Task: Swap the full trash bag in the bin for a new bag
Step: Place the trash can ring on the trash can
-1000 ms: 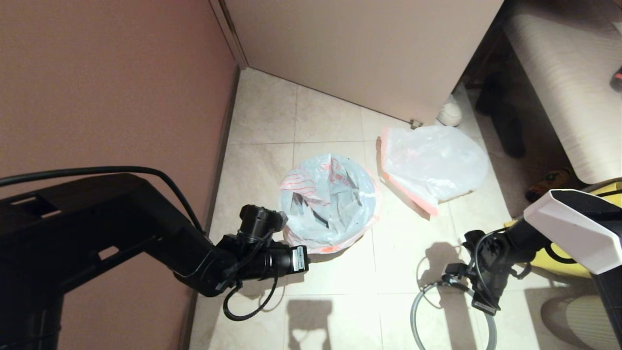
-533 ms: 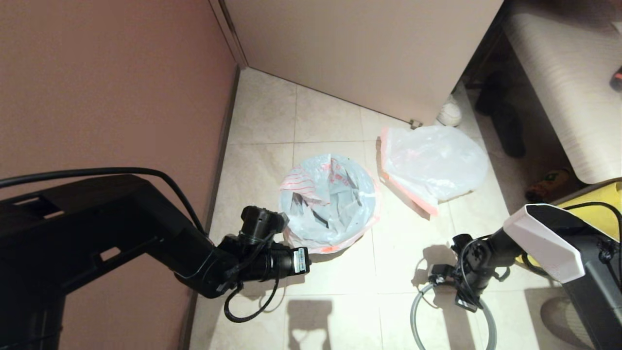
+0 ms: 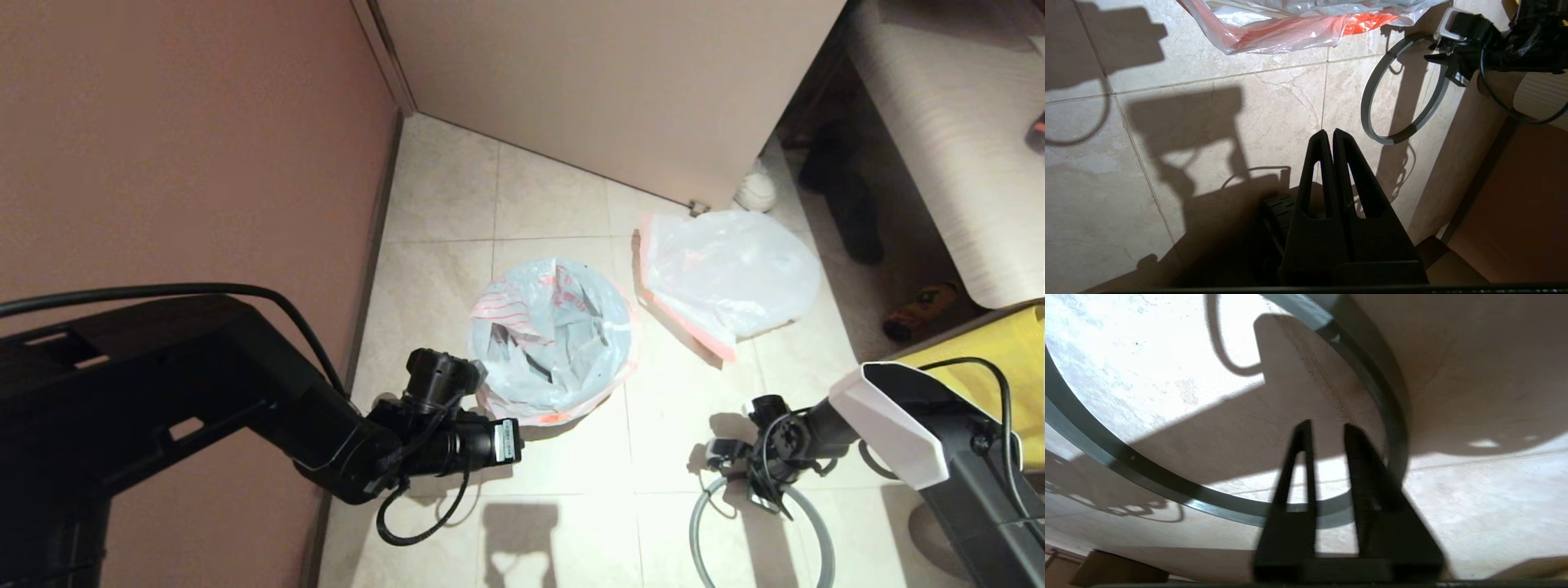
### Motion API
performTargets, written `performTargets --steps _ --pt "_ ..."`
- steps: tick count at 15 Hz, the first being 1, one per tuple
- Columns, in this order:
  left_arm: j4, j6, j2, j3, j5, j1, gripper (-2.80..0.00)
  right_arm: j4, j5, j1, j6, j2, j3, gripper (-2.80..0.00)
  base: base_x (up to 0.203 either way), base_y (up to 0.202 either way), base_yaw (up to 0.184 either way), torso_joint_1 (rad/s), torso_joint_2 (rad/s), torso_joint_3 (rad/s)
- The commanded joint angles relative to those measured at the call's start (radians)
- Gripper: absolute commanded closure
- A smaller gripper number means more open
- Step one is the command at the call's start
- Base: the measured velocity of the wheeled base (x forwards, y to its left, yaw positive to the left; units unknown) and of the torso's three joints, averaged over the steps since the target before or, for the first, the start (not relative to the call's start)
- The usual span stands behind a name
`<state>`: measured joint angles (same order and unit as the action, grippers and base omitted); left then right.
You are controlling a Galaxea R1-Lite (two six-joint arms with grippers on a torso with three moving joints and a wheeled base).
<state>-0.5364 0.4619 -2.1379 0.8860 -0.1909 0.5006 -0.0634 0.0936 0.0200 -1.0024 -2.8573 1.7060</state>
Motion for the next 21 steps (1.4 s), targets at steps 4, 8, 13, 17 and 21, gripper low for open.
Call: performTargets --steps 4,8,13,17,21 --pt "-0.004 0.003 0.001 -0.009 0.001 0.009 0.0 0.085 0.0 -0.005 -0.03 0.039 -0.039 -2.8 0.0 0.0 0.0 0.0 0.0 0.0" --pt "-0.005 -0.014 0.0 -0.009 -0.001 0.01 0.0 0.103 0.0 -0.02 -0.093 -0.008 0.01 -2.8 0.0 0.0 0.0 0.0 0.0 0.0" --pt "-0.005 -0.014 -0.005 -0.009 0.001 0.012 0.0 0.097 0.0 -0.032 -0.14 -0.073 0.111 -2.8 0.0 0.0 0.0 0.0 0.0 0.0" --pt "-0.006 -0.014 -0.005 -0.009 0.001 0.012 0.0 0.091 0.0 -0.055 -0.187 -0.155 0.224 -2.8 0.0 0.0 0.0 0.0 0.0 0.0" --pt "-0.007 -0.014 -0.007 -0.009 0.001 0.012 0.0 0.087 0.001 -0.069 -0.216 -0.188 0.262 0.0 0.0 0.0 0.0 0.0 0.0 0.0"
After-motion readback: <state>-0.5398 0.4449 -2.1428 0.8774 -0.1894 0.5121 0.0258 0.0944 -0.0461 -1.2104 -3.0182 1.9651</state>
